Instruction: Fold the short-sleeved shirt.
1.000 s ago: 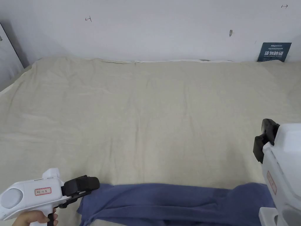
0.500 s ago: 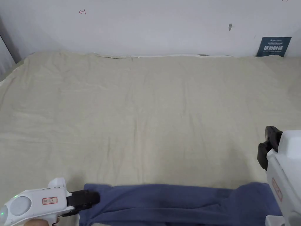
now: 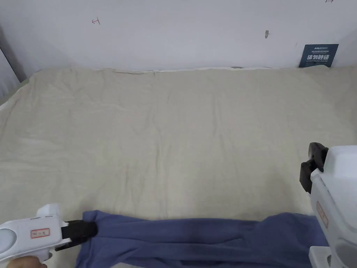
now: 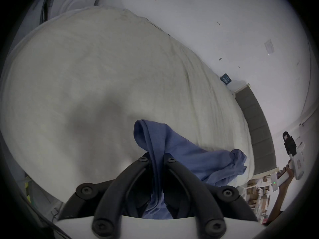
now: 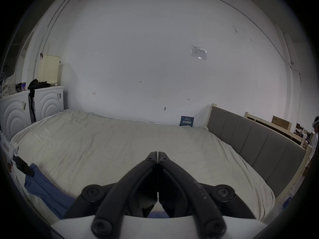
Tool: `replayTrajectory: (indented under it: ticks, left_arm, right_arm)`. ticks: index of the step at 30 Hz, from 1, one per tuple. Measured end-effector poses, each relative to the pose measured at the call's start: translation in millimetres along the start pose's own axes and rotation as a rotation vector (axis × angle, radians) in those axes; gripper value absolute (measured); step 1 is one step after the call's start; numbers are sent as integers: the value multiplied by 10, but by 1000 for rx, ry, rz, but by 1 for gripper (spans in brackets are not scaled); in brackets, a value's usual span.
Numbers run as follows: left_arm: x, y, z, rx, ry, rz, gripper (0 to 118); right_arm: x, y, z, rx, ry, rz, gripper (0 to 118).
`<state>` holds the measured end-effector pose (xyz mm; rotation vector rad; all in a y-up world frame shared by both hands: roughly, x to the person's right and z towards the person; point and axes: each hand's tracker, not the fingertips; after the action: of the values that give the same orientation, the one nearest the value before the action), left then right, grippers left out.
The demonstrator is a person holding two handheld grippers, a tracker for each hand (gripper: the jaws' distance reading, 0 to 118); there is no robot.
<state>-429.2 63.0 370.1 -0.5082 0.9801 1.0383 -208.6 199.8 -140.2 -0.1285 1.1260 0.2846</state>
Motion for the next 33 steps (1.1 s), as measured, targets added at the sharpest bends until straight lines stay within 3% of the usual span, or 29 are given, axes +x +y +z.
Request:
replayTrajectory:
  ticks: [5,11,12,15,16,22,30,32,33]
  left_arm:
    - [-35,49,200,-6,85,19,12]
    - [564,-43,236,-27,25,-62,12]
    - [435,-43,133,-47,-11,-88,12]
    - [891,-97,-22,-91,-47,-148,12]
    - [1317,-146,-62,-106,-62,-179,12]
    - [2136,-434,-666,-202,-134,-278,12]
    - [2656,-802,-1393,-274,-144,-304,13]
    - [2657,-859,-1497,-283,-150,-297,19]
    - [2669,-891,-1513,-275,-150,-294,34]
  right_arm:
    - [78,-19,54,14,8,-19,1]
    - [180,-55,107,17,11,-36,1]
    - [194,-54,118,18,10,-38,1]
    - [237,-59,151,23,13,-50,1]
    - [249,-60,160,25,12,-52,1]
    - [386,-78,249,29,-1,-64,1]
    - [583,-110,299,27,-42,-69,1]
    - [621,-115,304,24,-51,-70,1]
    - [642,-118,307,22,-53,-71,1]
